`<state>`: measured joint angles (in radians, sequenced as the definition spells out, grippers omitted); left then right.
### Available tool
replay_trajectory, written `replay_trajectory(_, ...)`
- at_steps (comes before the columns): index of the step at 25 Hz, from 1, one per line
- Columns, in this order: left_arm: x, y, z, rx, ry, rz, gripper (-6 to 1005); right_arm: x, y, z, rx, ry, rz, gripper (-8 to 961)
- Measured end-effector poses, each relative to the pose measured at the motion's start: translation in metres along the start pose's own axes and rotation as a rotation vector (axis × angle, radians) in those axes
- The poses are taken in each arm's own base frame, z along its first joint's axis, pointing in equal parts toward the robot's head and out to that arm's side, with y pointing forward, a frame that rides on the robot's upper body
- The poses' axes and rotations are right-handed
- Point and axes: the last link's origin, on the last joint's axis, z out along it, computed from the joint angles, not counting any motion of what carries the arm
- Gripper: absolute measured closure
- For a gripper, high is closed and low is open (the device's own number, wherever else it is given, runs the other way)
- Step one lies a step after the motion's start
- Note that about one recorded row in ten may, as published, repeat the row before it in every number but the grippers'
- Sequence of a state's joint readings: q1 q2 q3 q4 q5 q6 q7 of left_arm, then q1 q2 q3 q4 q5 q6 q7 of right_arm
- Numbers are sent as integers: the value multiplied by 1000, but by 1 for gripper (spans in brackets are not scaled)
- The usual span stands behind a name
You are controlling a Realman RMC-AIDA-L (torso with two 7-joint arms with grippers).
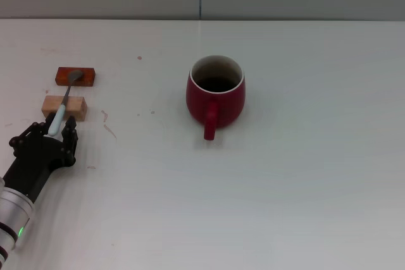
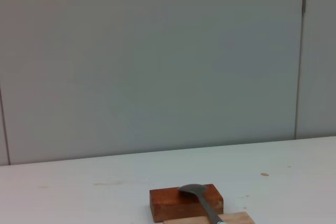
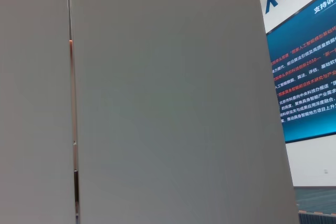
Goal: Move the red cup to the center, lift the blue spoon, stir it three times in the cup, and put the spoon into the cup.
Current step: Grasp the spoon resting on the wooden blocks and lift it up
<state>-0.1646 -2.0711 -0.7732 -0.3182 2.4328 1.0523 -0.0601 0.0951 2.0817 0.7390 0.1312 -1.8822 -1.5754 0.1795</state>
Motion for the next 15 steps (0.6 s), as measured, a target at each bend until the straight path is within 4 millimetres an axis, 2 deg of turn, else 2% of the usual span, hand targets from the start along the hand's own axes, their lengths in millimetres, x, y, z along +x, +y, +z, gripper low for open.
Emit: replay_trajectory(15, 2, 1, 1, -4, 11, -3, 674, 0, 0, 0, -2, -3, 0, 188)
